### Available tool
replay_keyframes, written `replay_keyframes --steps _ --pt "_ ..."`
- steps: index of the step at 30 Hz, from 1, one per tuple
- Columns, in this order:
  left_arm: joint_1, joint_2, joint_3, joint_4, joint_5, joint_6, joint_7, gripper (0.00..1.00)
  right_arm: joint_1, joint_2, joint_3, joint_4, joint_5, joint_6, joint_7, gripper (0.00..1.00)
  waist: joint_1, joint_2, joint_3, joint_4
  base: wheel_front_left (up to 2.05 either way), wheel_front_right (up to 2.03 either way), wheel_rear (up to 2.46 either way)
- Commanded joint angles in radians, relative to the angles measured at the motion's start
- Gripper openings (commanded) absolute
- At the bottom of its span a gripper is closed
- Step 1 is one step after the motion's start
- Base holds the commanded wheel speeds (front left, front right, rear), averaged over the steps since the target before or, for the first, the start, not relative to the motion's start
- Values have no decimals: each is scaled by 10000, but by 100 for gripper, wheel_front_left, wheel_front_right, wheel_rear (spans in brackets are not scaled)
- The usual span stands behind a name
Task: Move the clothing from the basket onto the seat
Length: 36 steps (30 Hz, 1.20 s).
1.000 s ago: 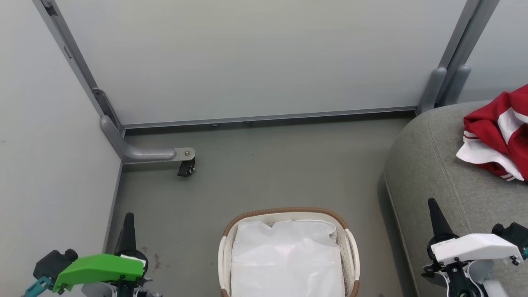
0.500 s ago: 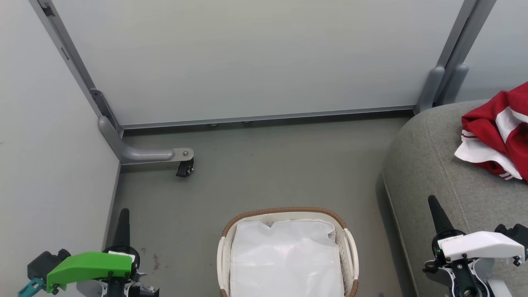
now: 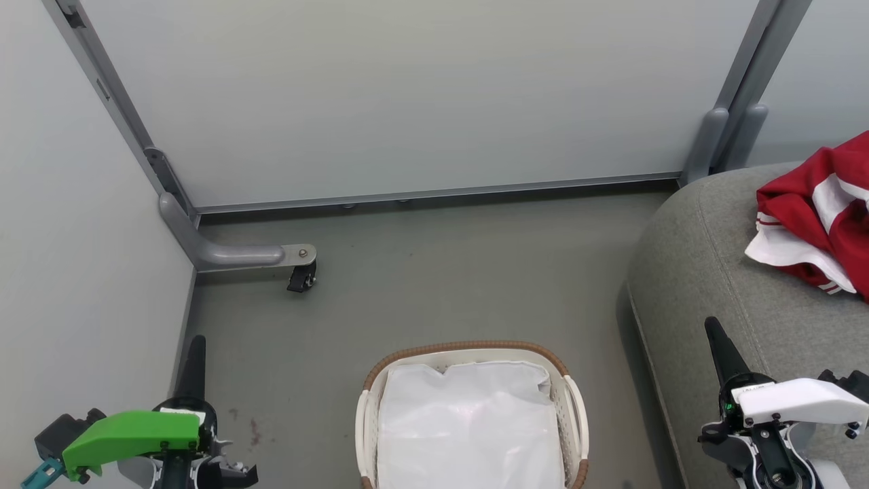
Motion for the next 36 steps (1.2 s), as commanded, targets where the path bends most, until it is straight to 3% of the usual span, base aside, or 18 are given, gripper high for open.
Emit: replay_keyframes --steps 1,36 --pt "-230 33 73 -108 -221 -58 78 0 -150 -65 -41 -109 234 -1 75 0 0 -1 1 -5 0 0 0" --pt "-326 40 532 -386 -2431 -94 736 0 -140 -87 -146 -383 2721 -3 730 0 0 -1 17 -148 0 0 0"
